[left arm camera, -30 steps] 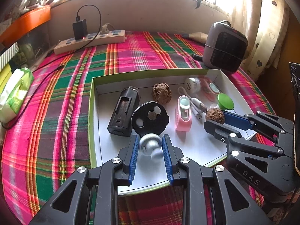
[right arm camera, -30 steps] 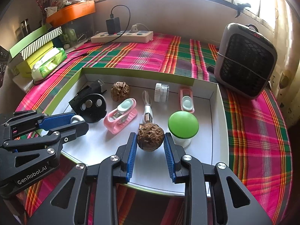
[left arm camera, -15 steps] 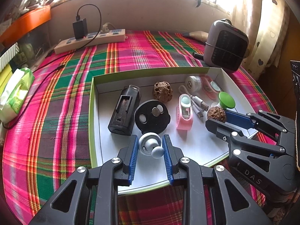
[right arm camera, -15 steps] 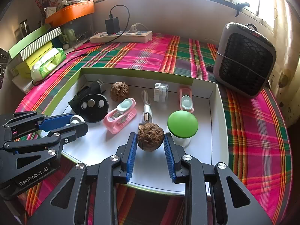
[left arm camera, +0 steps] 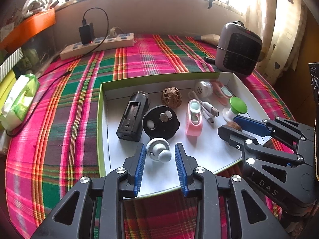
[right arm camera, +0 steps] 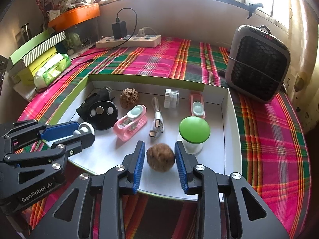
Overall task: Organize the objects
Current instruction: 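Lower both items into the tray and open both tools to release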
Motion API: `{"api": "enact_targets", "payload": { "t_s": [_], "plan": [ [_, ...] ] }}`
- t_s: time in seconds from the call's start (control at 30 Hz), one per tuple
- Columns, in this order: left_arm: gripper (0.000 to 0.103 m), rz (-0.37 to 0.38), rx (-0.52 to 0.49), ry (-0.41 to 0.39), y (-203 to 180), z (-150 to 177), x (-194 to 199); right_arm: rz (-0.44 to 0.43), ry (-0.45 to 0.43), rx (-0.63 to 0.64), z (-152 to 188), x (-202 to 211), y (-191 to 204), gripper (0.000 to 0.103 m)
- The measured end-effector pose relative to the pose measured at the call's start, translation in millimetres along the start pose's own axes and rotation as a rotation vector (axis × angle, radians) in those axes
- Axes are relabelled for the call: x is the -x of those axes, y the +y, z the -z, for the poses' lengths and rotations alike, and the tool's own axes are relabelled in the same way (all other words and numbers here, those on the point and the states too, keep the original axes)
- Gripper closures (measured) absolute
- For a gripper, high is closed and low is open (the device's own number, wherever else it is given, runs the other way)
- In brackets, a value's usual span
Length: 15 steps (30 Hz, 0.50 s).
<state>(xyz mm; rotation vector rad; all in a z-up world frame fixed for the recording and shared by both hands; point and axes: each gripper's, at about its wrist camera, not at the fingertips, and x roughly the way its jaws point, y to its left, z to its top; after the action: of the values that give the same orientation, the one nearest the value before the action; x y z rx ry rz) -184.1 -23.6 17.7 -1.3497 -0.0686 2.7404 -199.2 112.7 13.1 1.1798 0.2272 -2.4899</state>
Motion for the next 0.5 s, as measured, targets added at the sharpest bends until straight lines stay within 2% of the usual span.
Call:
{"api": "enact_targets", "payload": {
  "t_s": [0.23, 0.33, 0.5],
  "plan": [
    [0.072, -0.020, 0.003, -0.023, -2.2, 2.9, 10.9, 0.011, -0.030, -0.010, 1.8, 13.0, 1.8, 0.065],
    [0.071, -0.019, 0.007, -0.034, -3.0, 5.3, 17.2, 0.012, -0.041, -0.019, 3.9, 18.6, 1.8, 0.060],
    [0.071, -0.036, 0.022, -0.054, -3.3, 10.9, 28.0, 0.017, -0.062, -0.021, 8.7, 30.2, 6.7, 0.060]
  ]
}}
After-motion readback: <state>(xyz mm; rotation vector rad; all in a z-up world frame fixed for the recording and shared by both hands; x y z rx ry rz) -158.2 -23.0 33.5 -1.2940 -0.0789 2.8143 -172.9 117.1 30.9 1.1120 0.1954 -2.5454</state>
